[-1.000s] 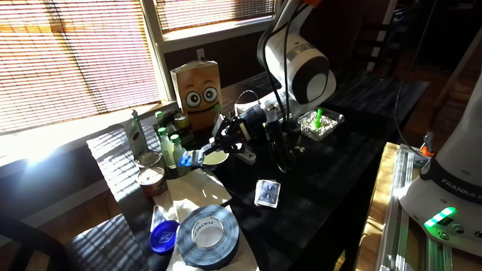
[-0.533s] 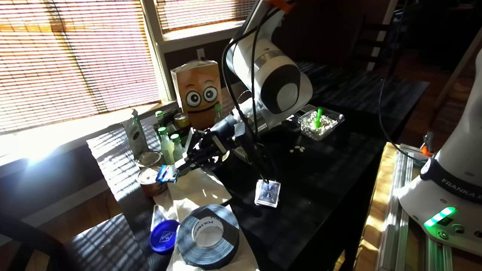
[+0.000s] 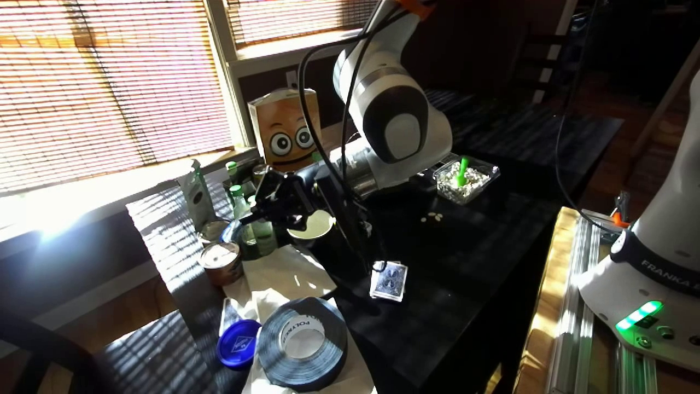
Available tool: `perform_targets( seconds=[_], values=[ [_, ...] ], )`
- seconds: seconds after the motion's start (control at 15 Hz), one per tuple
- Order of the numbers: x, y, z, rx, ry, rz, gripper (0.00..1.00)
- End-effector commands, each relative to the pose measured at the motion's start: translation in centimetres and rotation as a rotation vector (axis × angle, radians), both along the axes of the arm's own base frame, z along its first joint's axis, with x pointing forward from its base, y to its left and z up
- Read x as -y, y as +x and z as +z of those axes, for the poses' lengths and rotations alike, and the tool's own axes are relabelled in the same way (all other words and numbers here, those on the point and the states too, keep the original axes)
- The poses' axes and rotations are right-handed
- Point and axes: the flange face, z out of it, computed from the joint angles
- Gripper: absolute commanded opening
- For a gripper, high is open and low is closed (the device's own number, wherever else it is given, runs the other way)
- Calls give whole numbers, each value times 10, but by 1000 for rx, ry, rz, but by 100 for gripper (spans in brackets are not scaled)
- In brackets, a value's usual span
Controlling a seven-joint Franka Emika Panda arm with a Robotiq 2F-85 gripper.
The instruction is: Put the blue packet on top of the can on the left.
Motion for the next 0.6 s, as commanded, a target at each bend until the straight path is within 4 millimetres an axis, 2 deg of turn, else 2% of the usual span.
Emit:
perform_targets(
  seconds=[0.0, 0.2, 0.33, 0.53],
  values=[
    [38, 58, 26, 42, 34, -114, 0],
    [55, 86, 34, 60, -1, -149, 0],
    [47, 90, 33, 58, -28, -139, 0],
    [22, 87, 29, 46, -33, -101, 0]
  ],
)
